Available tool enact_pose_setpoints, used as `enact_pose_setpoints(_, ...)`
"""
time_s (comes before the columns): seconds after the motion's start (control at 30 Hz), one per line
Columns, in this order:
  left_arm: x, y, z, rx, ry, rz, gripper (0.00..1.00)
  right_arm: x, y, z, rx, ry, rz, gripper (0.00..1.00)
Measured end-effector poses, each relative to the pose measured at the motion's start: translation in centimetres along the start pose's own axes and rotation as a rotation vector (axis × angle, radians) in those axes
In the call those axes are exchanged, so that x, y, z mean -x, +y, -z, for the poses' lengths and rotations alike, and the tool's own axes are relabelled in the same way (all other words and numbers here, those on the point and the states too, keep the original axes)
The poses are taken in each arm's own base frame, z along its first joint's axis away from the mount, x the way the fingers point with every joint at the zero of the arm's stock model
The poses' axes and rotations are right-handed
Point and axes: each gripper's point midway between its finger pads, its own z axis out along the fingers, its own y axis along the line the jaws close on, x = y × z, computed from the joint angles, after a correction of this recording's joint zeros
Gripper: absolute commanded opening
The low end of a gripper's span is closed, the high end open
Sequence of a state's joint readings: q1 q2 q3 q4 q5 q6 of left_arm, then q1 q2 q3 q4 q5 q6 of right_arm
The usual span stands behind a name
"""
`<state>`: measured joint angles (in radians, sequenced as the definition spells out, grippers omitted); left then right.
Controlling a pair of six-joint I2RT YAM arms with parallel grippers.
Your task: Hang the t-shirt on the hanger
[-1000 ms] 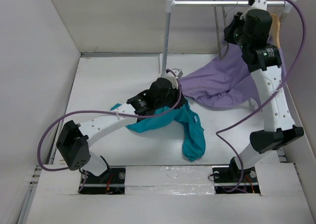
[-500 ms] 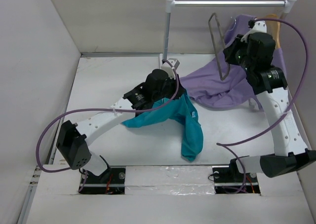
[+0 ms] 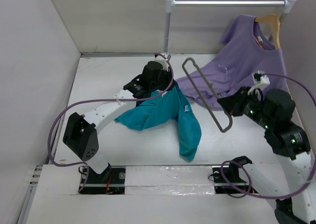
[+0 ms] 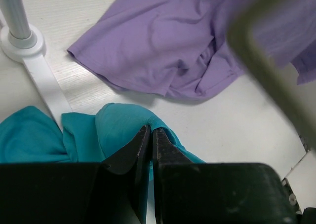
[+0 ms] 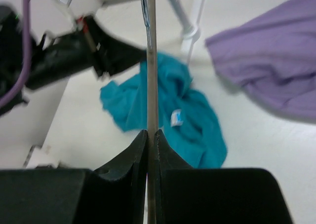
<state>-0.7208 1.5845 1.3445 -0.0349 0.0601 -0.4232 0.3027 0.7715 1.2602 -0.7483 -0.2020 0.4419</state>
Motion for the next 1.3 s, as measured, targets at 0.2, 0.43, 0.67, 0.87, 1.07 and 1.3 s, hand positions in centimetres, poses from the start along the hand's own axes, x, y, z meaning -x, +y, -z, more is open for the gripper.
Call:
enact_pose_setpoints(0.2, 1.1, 1.0, -1.2, 0.007, -0.002, 0.016, 0.0, -4.5, 1.4, 4.4, 0.087, 0.095, -0.061, 0.0)
enact_pose_setpoints(0.43, 1.3, 0.3, -1.9, -0.016, 0.012, 0.023, 0.0, -7.2, 0.7, 4.7, 0.071, 0.181, -0.094, 0.0)
enact_pose_setpoints(0.67, 1.2, 0.1, -1.9, -0.026, 0.02, 0.037, 0.0, -8.0, -0.7, 3.7, 0.02, 0.211, -0.078, 0.0)
enact_pose_setpoints(0.87, 0.7, 0.2, -1.5, -0.022, 0.032, 0.039, 0.0, -8.2, -1.4, 3.0, -0.001, 0.226, -0.025, 0.0)
enact_pose_setpoints(1.07, 0.4, 0.1, -1.0, -0.033, 0.04, 0.042, 0.0, -8.5, -1.4, 2.7, 0.02, 0.253, 0.023, 0.0)
enact_pose_setpoints(1.3, 0.3, -0.5, -0.9, -0.058, 0.051, 0.062, 0.0, -8.9, -0.9, 2.6, 0.065, 0.277, 0.055, 0.0)
